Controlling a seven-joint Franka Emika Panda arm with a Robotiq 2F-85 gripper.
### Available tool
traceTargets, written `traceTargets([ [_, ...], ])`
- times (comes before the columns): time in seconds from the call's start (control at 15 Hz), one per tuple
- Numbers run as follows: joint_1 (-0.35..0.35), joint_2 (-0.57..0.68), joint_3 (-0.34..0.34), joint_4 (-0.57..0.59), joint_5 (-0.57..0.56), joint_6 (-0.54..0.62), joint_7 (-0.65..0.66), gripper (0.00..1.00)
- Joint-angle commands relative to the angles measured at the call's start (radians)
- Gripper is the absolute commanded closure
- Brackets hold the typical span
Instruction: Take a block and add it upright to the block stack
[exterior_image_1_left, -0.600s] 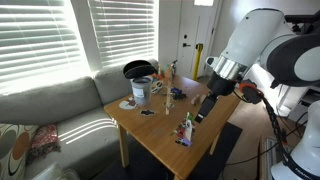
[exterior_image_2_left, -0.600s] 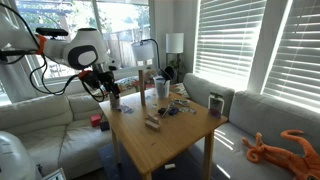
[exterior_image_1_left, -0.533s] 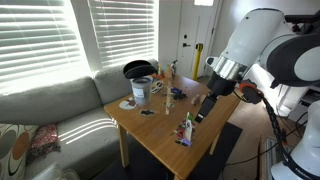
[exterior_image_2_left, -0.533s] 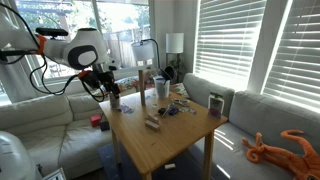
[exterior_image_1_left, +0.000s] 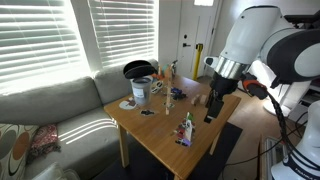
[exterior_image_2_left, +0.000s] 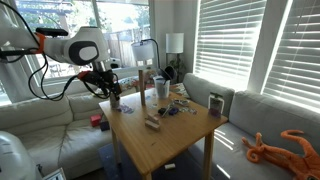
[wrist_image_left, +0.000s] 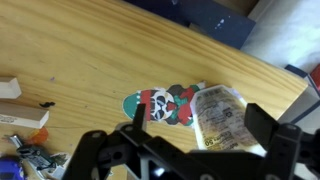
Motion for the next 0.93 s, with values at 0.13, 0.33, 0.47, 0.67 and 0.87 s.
traceTargets([
  [0.13,-0.018,0.098,-0.087,0.233,-0.156,-0.308,-0.257,0.00],
  [0.33,-0.021,0.220,-0.113,0.337,-0.208,-0.339,-0.400,0.00],
  [0.47,-0.031,0.291,-0.120,0.376,-0.268,-0.335,-0.476,0.00],
  [0.67,-0.044,0.388,-0.119,0.429,-0.380,-0.326,-0.568,0.00],
  [0.87,-0.045,0.348,-0.119,0.369,-0.321,-0.300,-0.519,0.00],
])
